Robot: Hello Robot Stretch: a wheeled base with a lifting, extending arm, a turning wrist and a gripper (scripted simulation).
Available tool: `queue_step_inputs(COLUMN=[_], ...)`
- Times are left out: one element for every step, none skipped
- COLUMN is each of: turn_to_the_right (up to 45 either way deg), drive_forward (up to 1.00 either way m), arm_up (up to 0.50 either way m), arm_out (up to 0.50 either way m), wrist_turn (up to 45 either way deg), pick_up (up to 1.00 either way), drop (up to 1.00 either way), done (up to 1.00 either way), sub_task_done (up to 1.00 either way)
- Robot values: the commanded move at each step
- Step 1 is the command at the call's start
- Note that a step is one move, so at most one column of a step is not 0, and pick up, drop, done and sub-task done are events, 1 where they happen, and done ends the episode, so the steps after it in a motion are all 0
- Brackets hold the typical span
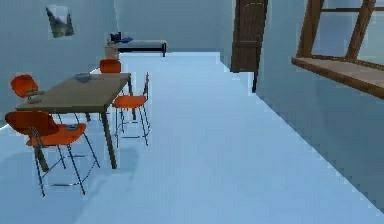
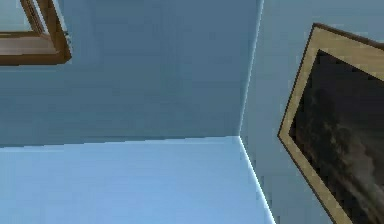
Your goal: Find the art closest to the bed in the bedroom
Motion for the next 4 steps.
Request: queue_step_inputs(turn_to_the_right=[0.0,3.0,0.0,6.0], drive_forward=[1.00,0.00,0.95,0.00], arm_up=[0.00,0.00,0.00,0.00], arm_out=[0.00,0.00,0.00,0.00], wrist_turn=[0.0,0.0,0.0,0.0], pick_up=[0.00,0.00,0.00,0.00], drop=[0.00,0.00,0.00,0.00], done=[0.00,0.00,0.00,0.00], sub_task_done=[0.00,0.00,0.00,0.00])
